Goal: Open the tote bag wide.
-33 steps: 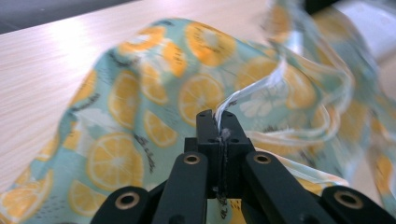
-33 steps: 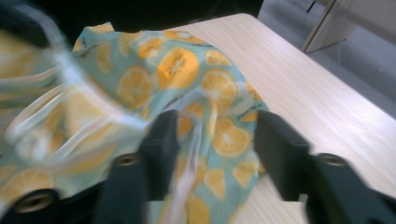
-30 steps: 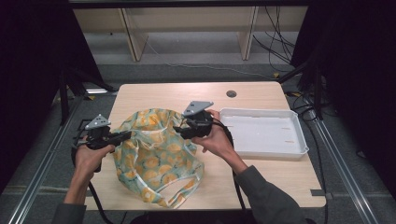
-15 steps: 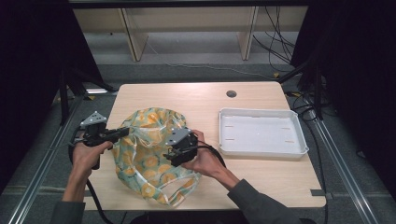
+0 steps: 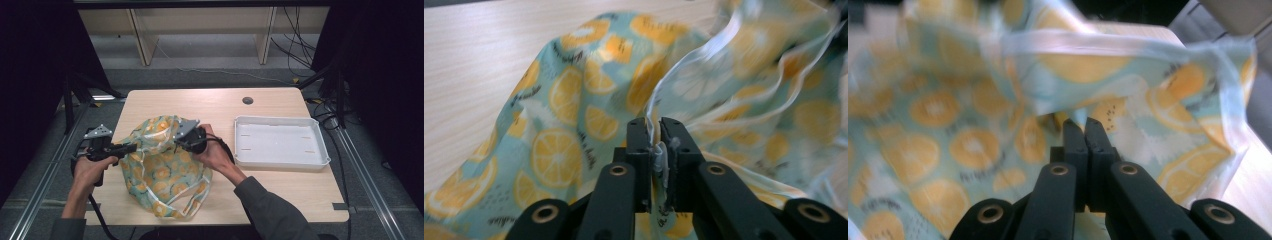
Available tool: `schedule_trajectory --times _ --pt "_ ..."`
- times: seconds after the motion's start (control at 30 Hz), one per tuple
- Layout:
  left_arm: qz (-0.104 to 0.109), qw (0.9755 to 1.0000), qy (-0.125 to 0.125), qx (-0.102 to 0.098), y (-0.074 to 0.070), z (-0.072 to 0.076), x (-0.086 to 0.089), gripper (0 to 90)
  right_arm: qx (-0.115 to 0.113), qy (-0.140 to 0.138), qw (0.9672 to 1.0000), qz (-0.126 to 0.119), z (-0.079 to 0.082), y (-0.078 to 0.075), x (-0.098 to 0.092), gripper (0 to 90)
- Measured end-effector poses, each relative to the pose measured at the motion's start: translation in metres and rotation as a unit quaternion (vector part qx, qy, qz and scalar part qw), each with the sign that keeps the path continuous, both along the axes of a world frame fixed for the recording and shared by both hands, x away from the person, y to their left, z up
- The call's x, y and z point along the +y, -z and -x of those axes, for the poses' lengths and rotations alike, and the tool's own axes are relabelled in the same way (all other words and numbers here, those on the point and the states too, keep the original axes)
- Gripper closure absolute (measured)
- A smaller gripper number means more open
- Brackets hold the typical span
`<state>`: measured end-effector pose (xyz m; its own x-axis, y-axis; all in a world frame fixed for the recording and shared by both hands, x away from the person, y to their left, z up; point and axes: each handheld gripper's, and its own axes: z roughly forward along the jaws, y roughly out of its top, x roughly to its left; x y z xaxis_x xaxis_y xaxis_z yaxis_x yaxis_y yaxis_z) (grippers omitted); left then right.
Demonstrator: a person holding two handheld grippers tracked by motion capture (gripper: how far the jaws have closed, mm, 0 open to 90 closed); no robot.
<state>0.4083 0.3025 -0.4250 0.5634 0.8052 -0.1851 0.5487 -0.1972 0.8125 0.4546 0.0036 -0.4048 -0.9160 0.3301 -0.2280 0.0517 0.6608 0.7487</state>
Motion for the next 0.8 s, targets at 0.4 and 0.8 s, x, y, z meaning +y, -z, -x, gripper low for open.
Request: schedule_trajectory --times 0.4,0.8 --pt "-0.067 0.9932 0.014 -0.094 -0.06 0.088 -0.043 41.8 0.047 0.003 0.9985 -0.028 -0.032 -0.032 0.018 90.0" --pt "-0.238 0.9702 -0.037 -0.025 -0.001 0.055 -0.075 34.5 0.049 0.002 0.9986 -0.02 -0.034 -0.039 0.024 90.0"
